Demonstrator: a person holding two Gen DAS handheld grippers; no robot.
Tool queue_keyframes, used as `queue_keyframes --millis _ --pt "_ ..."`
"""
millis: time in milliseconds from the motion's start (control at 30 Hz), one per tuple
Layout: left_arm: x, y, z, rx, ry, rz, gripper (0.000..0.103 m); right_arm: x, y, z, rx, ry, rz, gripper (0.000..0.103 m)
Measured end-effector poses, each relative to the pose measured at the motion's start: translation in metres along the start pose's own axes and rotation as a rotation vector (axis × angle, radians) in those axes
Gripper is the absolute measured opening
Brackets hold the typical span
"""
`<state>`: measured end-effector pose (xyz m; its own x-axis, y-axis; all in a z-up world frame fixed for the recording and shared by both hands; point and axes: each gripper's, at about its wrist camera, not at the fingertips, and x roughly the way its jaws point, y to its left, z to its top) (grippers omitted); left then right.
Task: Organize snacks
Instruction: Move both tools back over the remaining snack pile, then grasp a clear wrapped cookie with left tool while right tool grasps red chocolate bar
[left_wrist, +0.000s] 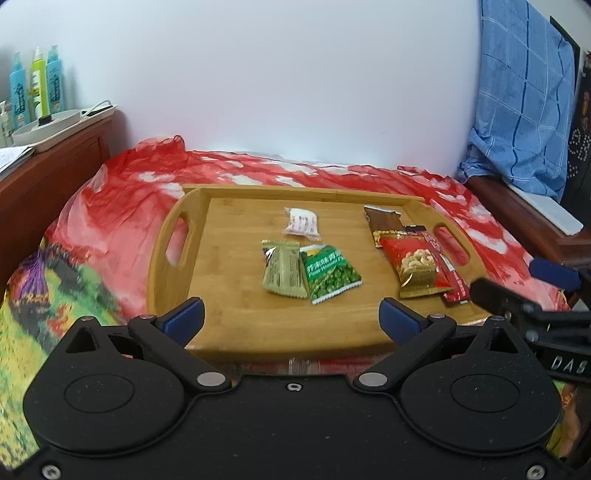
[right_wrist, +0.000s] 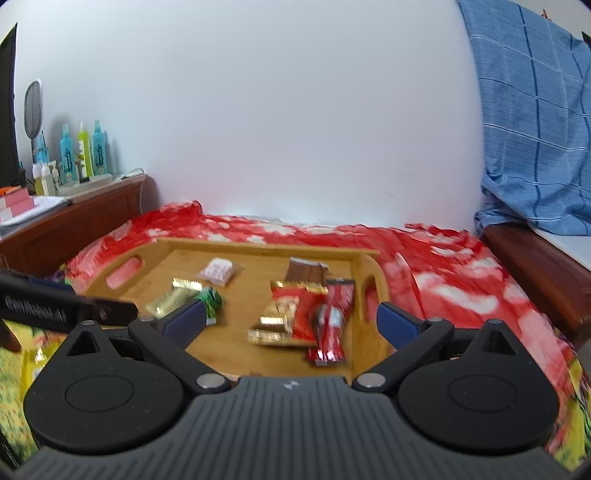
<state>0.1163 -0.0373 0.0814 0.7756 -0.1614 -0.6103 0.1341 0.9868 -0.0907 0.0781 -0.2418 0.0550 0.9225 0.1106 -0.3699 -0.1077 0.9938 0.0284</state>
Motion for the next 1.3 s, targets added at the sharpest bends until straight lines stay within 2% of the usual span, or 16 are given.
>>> queue_keyframes --millis 167,400,500,533,600,633,667,767,1000,1233,1300 --pt "-0.009 0.004 -0.020 -0.002 -0.004 0.012 0.101 -0.011 0.001 -0.021 0.001 0.021 -0.029 0.103" --pt "-0.014 0.011 -0.049 -0.004 -0.001 0.029 0.101 -0.021 0.001 -0.051 0.079 0.072 -0.079 0.103" --pt "-0.015 0.011 -0.058 0.011 0.000 0.042 0.097 -0.023 0.004 -0.056 0.086 0.079 -0.112 0.103" --pt "-0.015 0.011 -0.060 0.016 0.002 0.044 0.092 -0.024 0.005 -0.058 0.090 0.077 -0.124 0.102" --pt "-0.016 0.010 -0.064 0.030 0.006 0.041 0.073 -0.023 0.007 -0.062 0.106 0.083 -0.132 0.097" --pt "-0.017 0.009 -0.065 0.036 0.009 0.035 0.058 -0.023 0.008 -0.064 0.114 0.090 -0.133 0.093" --pt "-0.017 0.008 -0.067 0.045 0.015 0.028 0.050 -0.022 0.009 -0.065 0.122 0.097 -0.133 0.092" --pt "-0.017 0.006 -0.070 0.061 0.020 0.008 0.049 -0.020 0.013 -0.070 0.122 0.110 -0.144 0.090" --pt "-0.010 0.005 -0.074 0.070 0.029 0.013 0.049 -0.011 0.009 -0.073 0.163 0.117 -0.161 0.090" --pt "0.005 0.001 -0.077 0.094 0.070 0.006 0.049 0.002 0.009 -0.077 0.180 0.146 -0.158 0.090" --pt "0.006 -0.001 -0.078 0.098 0.069 0.001 0.044 0.003 0.010 -0.078 0.169 0.146 -0.161 0.090"
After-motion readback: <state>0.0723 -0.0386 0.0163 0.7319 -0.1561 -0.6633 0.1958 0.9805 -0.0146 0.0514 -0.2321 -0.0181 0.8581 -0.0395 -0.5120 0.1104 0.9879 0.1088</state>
